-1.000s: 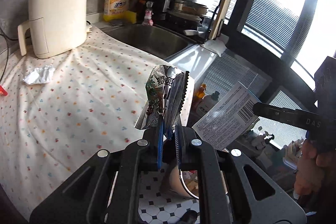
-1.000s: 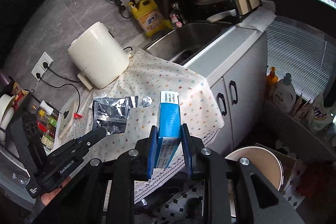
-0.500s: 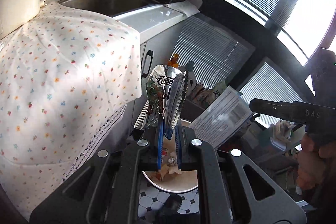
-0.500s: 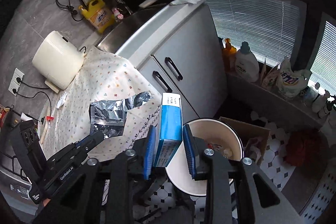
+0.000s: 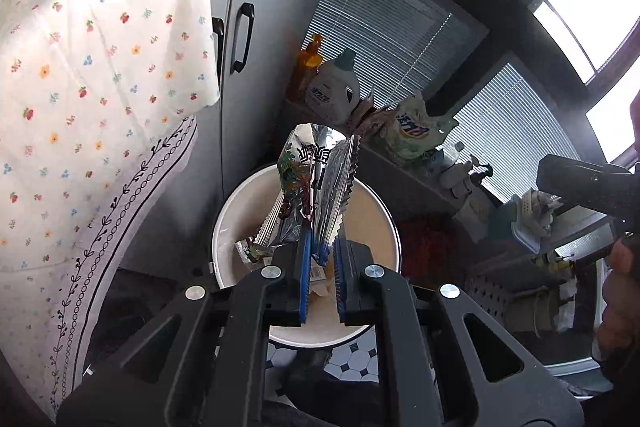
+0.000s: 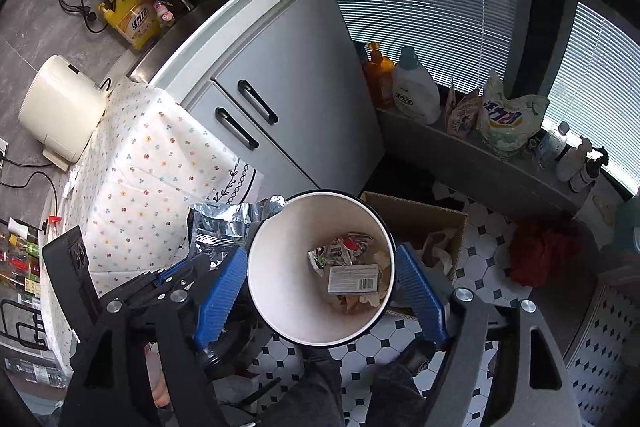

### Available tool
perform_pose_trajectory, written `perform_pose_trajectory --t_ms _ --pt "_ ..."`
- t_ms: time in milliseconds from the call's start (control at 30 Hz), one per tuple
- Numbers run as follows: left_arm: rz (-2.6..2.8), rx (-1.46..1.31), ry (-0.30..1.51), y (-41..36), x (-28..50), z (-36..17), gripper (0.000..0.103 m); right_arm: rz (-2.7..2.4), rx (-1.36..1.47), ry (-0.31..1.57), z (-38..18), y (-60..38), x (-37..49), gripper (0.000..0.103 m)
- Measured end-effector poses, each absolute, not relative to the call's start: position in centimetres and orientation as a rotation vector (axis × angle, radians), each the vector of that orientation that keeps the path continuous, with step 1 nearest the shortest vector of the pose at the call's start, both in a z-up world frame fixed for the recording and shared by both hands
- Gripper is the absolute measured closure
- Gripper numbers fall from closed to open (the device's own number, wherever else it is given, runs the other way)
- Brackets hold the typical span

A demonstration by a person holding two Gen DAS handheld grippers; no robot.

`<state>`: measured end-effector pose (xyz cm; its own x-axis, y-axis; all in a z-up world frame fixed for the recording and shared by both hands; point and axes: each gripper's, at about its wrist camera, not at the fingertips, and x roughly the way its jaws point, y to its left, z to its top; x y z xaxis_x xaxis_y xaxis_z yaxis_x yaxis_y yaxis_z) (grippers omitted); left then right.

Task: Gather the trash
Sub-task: 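Open the left gripper over the bin while the right gripper releases the box, then move both grippers back to the last trash on the tablecloth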

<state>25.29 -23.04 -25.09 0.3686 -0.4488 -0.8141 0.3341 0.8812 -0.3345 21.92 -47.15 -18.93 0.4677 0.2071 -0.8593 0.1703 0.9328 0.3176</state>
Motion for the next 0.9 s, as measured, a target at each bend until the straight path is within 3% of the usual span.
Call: perform_pose_trajectory --t_ms 133,167,267,367,900 --pt "-0.536 -0.112 1.113 -24.7 25.5 -26.3 0.092 -0.010 0.391 1.096 -19.1 -48.4 21.2 0.027" --pt "-0.538 -0.103 1.128 -25.1 25.6 -26.6 0.087 -0.017 0.391 1.097 -19.2 -48.6 21.1 0.027" --pt "-0.513 -0.102 1.168 -25.2 26.1 -27.7 0.033 -0.035 0.389 1.106 -19.4 -49.0 20.8 0.027" --pt "-0.498 -0.141 1.173 -24.3 26.3 -27.7 0.020 -0.043 0.384 1.113 -19.5 -49.0 20.6 0.027" --pt "-0.395 -0.186 1.033 -15.7 25.7 -20.6 0.012 0.106 0.377 1.063 -17.1 -41.5 24.3 0.021"
